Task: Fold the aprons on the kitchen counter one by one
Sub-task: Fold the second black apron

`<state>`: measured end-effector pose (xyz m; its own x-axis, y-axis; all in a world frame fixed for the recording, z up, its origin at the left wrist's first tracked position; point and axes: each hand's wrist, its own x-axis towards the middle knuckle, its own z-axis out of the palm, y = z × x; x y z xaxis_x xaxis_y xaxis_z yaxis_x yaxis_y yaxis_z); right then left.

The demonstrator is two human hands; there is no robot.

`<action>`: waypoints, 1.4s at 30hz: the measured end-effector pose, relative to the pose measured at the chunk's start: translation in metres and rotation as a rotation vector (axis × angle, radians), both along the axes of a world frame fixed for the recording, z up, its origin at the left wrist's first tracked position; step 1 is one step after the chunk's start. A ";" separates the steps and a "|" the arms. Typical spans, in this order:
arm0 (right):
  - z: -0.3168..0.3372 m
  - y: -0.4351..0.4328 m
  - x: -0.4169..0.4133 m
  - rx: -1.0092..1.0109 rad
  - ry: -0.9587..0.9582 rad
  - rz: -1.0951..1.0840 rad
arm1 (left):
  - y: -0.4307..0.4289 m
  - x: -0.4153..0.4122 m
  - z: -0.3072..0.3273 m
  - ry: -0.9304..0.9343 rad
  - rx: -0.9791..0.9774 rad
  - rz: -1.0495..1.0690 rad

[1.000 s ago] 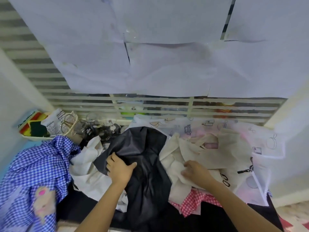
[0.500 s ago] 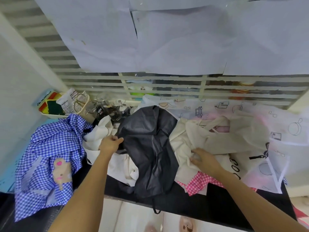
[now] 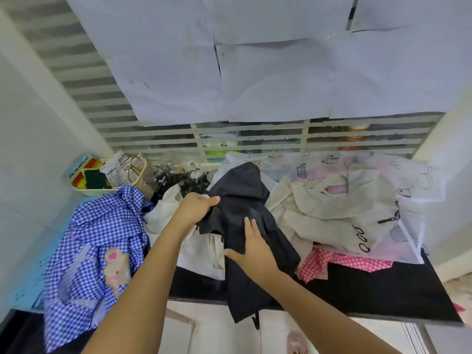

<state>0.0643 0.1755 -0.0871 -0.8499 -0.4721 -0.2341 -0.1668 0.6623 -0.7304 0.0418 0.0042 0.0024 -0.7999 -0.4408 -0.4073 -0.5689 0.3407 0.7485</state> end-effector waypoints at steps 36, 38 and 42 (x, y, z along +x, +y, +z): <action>0.270 0.162 0.030 -0.243 -0.057 0.035 | 0.125 0.033 0.071 0.368 -0.387 -0.937; 0.281 0.188 0.025 -0.076 0.063 0.014 | 0.116 0.019 0.067 0.366 -0.399 -0.803; 0.282 0.237 -0.003 0.515 0.389 -0.204 | 0.122 0.012 0.105 0.433 0.095 -0.569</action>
